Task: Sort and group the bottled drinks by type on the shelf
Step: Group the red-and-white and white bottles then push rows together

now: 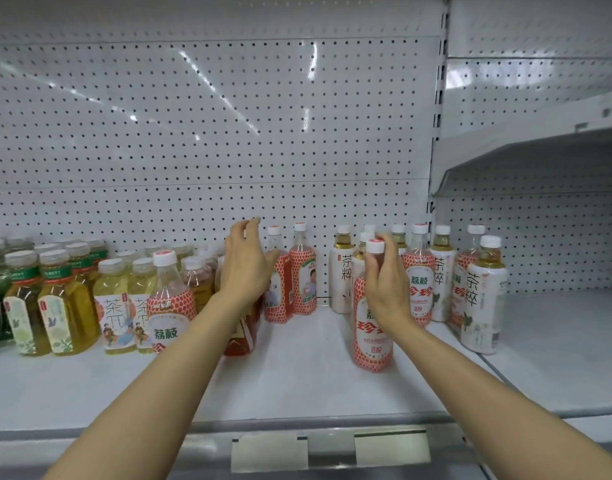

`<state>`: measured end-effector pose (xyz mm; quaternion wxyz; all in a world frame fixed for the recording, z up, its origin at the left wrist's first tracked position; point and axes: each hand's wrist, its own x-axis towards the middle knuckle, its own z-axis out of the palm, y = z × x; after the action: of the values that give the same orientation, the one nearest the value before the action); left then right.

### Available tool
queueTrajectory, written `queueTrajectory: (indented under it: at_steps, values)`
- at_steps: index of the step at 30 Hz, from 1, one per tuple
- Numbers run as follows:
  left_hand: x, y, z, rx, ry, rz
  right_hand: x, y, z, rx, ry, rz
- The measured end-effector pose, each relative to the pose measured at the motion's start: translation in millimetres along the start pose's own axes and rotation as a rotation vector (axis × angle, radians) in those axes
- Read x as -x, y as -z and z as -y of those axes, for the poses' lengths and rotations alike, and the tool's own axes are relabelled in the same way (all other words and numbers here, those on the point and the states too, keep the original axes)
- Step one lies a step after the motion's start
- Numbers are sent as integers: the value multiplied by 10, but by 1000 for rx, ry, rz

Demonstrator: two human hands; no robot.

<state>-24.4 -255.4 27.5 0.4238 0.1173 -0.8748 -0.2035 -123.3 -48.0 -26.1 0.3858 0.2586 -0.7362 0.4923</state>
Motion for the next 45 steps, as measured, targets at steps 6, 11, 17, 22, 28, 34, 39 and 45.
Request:
queueTrajectory:
  at_steps: [6,11,17,22,28,34,39,45]
  values:
    - [-492,-235,72,-116,53,230,-42,51,65,50,-32,57]
    - [-767,-331,117,-172,91,353,-292,159,519,132,108,-13]
    - [-1059,-406,47,-157,48,401,-458,-374,866,123,98,154]
    - [-1154,-515,124,-204,10,456,-401,-977,639,184,-185,325]
    - [-1286,-657,273,-238,34,500,-351,-1438,213,149,-542,400]
    - [-1384,-756,362,-316,41,419,-310,-1770,-72,57,-618,351]
    - [-1445,-826,415,-348,31,419,-318,-1931,-115,-10,-623,315]
    - [-1481,-851,374,-344,23,440,-265,-1913,-164,90,-609,193]
